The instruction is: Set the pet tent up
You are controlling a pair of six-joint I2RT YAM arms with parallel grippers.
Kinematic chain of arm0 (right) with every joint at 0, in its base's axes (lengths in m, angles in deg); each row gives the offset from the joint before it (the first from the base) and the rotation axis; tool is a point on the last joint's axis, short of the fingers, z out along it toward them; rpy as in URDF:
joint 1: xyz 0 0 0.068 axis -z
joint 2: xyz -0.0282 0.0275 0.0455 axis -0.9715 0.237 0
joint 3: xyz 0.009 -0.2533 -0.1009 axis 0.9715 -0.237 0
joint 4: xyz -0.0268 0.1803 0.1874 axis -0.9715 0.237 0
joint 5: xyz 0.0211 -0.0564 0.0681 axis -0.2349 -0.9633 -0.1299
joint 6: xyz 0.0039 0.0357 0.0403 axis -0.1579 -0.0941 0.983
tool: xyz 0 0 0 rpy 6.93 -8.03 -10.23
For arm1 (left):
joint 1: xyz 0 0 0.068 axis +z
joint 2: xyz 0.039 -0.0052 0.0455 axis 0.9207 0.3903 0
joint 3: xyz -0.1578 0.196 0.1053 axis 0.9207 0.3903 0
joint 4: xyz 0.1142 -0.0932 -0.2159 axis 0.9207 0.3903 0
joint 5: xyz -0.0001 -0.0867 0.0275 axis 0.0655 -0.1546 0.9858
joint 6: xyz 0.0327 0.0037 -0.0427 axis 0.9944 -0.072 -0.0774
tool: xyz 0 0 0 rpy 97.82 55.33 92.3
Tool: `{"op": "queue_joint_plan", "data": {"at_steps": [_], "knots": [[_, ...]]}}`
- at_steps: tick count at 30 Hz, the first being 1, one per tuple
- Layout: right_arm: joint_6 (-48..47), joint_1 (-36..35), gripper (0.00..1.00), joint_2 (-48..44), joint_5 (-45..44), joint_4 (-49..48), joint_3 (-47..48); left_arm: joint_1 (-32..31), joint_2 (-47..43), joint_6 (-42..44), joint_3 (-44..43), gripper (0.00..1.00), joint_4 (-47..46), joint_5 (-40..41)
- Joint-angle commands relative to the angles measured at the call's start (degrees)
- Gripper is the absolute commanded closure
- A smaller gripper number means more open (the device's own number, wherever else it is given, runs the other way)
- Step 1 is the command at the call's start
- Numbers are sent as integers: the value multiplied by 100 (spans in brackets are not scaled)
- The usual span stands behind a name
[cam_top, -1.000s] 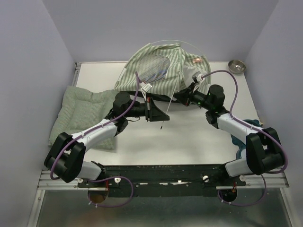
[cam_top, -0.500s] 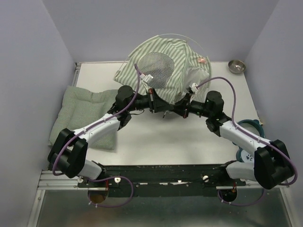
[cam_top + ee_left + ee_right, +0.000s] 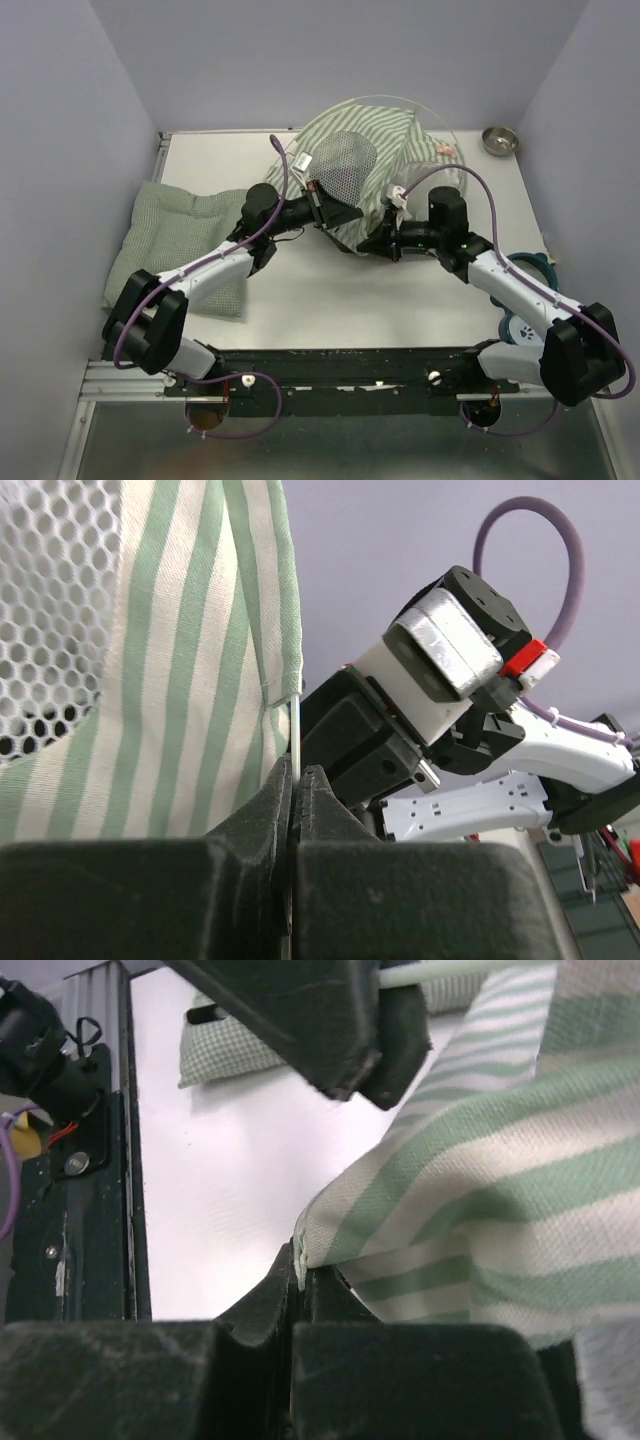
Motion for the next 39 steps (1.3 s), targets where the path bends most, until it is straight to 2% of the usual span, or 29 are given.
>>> {"op": "queue_joint_plan", "data": {"at_steps": [1,6,11,15,16,19,22,27,29,31,33,39], "knots": [[-1380,-144,99,360,1051,1684,955,383,-805,315,157,100,129,814],[-2233,-399,99,1589,1104,2579,2632,349,-1737,1070,1052,100,1130,437],[-3269,-425,99,2671,1148,3774,4355,-20,-2125,2204,1520,100,1922,-20],[-4446,-531,99,3401,1192,5371,5613,-73,-1776,2022,1530,100,1458,-117],[-4545,-548,99,3472,1157,5515,5702,-74,-1591,1847,1459,100,1231,-135],[-4546,-557,99,3307,1026,5438,5371,-82,-819,1284,1039,100,282,-407],[-4222,-505,99,2938,657,4921,4547,154,-316,923,686,100,-473,-416],[-2834,56,99,2331,515,3699,3499,839,1,1001,97,100,-318,-513],[-2316,294,92,2112,498,3172,3138,1024,106,949,44,100,-326,-390],[-1867,409,83,1962,445,2557,2760,1051,299,905,-70,100,-502,-364],[-1603,453,79,1900,279,2074,2549,1034,510,765,-211,100,-677,-285],[-1066,576,80,1619,14,974,1995,1078,977,615,-782,100,-660,-249]]}}
